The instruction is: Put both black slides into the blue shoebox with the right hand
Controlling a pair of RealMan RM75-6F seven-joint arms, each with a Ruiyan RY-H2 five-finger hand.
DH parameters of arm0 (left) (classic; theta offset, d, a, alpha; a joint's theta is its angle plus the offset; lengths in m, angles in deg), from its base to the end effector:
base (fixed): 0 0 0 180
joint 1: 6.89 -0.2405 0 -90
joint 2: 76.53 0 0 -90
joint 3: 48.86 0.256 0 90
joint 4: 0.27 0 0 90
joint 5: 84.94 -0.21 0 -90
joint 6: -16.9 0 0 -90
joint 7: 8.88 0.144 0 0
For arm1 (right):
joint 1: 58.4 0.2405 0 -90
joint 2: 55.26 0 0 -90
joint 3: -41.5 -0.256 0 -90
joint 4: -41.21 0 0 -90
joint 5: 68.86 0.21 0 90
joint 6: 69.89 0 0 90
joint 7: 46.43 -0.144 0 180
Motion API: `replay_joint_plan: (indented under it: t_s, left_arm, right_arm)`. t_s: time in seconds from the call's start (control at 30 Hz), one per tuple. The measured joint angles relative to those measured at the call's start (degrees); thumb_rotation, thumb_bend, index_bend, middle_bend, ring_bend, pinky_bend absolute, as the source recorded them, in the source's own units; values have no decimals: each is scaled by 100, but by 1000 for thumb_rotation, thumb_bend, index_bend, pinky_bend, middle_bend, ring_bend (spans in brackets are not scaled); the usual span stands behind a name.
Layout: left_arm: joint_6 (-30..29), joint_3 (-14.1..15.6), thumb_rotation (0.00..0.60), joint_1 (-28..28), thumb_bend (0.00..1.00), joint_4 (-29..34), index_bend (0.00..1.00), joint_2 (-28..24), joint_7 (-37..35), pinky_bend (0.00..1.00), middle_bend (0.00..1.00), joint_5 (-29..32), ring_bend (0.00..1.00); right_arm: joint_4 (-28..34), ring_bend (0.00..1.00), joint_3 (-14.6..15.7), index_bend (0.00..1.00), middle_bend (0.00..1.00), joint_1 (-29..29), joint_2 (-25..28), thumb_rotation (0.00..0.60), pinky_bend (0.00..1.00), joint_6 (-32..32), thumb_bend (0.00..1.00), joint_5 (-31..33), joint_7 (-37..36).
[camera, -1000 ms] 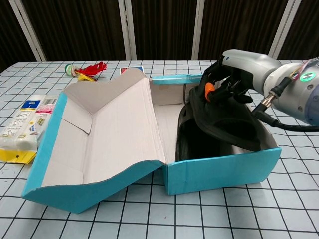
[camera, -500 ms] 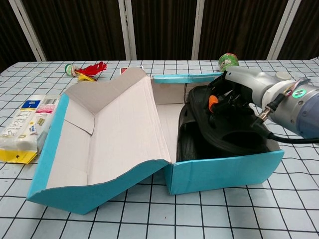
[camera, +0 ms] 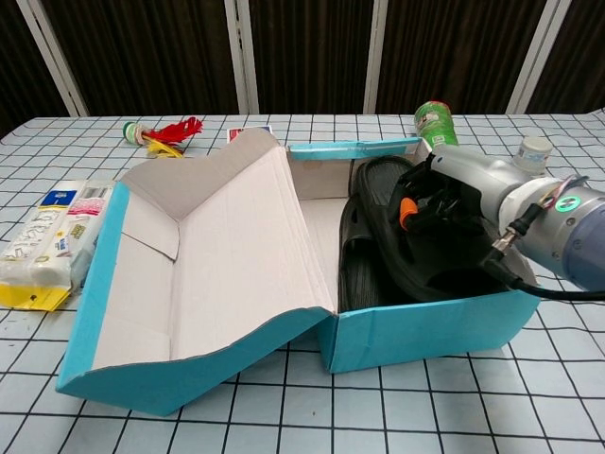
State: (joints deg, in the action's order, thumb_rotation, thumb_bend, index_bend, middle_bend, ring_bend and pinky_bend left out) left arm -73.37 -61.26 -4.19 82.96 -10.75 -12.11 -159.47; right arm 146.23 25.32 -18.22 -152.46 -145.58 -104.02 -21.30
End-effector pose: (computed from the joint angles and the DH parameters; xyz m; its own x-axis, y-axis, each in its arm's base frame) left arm -0.3512 0.1960 0.2174 0.4458 -0.2546 0.8581 0.8898 0.2305 -0.3939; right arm -0.1092 -0.2905 -0.0294 -0.0795 -0.3507 0.9331 -0.9936 0.1029 -0.0460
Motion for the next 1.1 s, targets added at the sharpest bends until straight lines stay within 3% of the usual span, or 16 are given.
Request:
replay_joint_plan:
  t_s: [0.5, 0.87, 1.1]
  left_arm:
    - [3, -1, 600, -5, 726, 2, 184, -12, -33, 0, 36, 1, 0]
    - [10, 6, 600, -4, 726, 13, 185, -16, -28, 0, 36, -5, 0]
    - [6, 9, 600, -2, 726, 21, 184, -12, -15, 0, 36, -9, 0]
  right_arm:
    - [122, 618, -101, 585, 453, -18, -68, 600, 933, -73, 697, -199, 152]
    - [622, 584, -188, 553, 453, -20, 272, 600, 908, -73, 633, -315, 351]
    - [1175, 584, -413, 553, 453, -59, 564, 600, 908, -95, 633, -273, 293]
